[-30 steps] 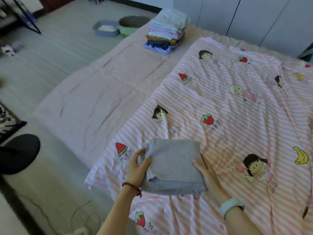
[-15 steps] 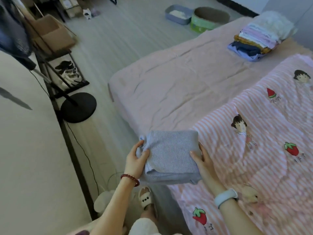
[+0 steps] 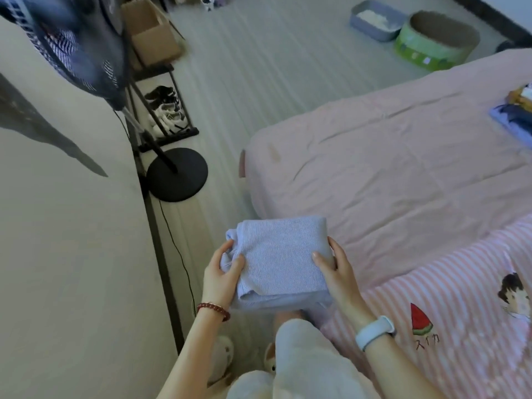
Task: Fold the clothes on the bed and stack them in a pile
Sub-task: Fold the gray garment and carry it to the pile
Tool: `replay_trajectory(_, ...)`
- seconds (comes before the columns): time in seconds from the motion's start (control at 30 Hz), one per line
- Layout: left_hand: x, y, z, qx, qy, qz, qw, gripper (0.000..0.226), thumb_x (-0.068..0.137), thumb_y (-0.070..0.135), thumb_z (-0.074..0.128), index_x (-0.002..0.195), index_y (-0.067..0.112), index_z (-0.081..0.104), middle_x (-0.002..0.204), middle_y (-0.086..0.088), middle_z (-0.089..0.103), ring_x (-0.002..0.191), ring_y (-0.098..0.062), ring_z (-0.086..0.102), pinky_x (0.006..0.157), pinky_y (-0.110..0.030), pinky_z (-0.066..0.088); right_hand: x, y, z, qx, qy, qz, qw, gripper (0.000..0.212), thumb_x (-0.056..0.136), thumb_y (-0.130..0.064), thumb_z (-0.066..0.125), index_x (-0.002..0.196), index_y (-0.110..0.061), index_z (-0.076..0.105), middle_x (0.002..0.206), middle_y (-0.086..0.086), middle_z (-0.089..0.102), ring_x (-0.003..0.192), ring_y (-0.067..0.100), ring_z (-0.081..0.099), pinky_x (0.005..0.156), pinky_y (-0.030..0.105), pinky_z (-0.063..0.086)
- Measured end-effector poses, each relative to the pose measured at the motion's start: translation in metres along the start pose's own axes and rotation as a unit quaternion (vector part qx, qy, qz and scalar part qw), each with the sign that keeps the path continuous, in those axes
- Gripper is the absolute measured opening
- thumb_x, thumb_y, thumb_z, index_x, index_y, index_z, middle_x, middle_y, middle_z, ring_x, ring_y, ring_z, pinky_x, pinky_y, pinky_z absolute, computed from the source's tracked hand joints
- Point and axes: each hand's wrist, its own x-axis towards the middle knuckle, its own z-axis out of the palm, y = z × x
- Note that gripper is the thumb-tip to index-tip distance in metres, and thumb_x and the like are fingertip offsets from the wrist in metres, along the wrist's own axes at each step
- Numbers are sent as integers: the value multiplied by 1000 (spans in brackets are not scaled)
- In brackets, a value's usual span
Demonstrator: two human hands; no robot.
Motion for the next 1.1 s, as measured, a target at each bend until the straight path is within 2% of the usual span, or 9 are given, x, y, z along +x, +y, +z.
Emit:
replay_trajectory(0.13,78,28,1,21,-8,17,1000,35,89,19,58,123,22,52,109,18,52,97,7,49,76,-12,40,67,-31,23,16,4,-6,1000,43,87,-31,61,127,-31,45,116,-16,57,105,0,55,82,21,44)
replay_trajectory(0.33,219,106,16,54,-16,12,998,39,89,22,58,128,19,51,117,10,53,108,-9,51,90,-27,43,195,-105,51,50,20,-16,998,34,90,-25,58,121,-32,45,108,-21,57,93,-9,58,72,12,45)
replay_trajectory(0.43,283,148,18,65,-22,23,997,40,89,23,58,129,20,51,111,16,50,106,-5,50,88,-23,41,250,-148,64,57,27,-26,998,26,91,-22,58,110,-36,49,97,-23,62,83,-13,60,64,7,46)
replay_trajectory(0.57,357,189,14,75,-13,42,996,38,88,23,59,125,21,53,106,19,52,92,10,50,74,-5,37,316,-199,88,57,36,-42,997,23,91,-18,57,107,-33,50,99,-26,59,83,-19,57,65,1,43)
replay_trajectory(0.67,415,215,10,86,-17,45,995,37,88,22,59,125,20,54,112,12,54,98,-1,51,82,-14,40,367,-223,110,68,42,-45,996,28,91,-15,57,115,-27,47,103,-23,56,84,-22,55,67,-1,41)
replay_trajectory(0.73,458,233,8,93,-26,41,994,37,88,23,60,124,21,54,113,9,55,101,-6,52,88,-24,41,401,-240,125,68,59,-45,995,24,91,-15,57,109,-29,49,99,-23,57,82,-19,56,67,2,42)
replay_trajectory(0.9,580,283,5,115,-81,51,989,37,89,21,58,126,18,52,122,3,54,108,-13,52,88,-25,41,491,-284,172,99,113,-44,988,18,92,-13,56,90,-31,52,87,-20,59,72,-13,59,60,4,44)
replay_trajectory(1.0,649,320,11,122,-113,69,984,37,89,17,59,125,15,52,124,-1,55,115,-18,52,96,-30,41,540,-317,190,112,146,-32,982,18,92,-18,56,104,-30,50,97,-11,60,86,4,58,75,19,45)
replay_trajectory(1.1,702,356,30,123,-150,73,978,40,89,17,59,128,15,50,122,3,52,113,-12,49,93,-24,37,585,-344,192,123,177,-32,976,26,92,-19,56,118,-24,50,109,-1,62,95,14,59,87,35,47)
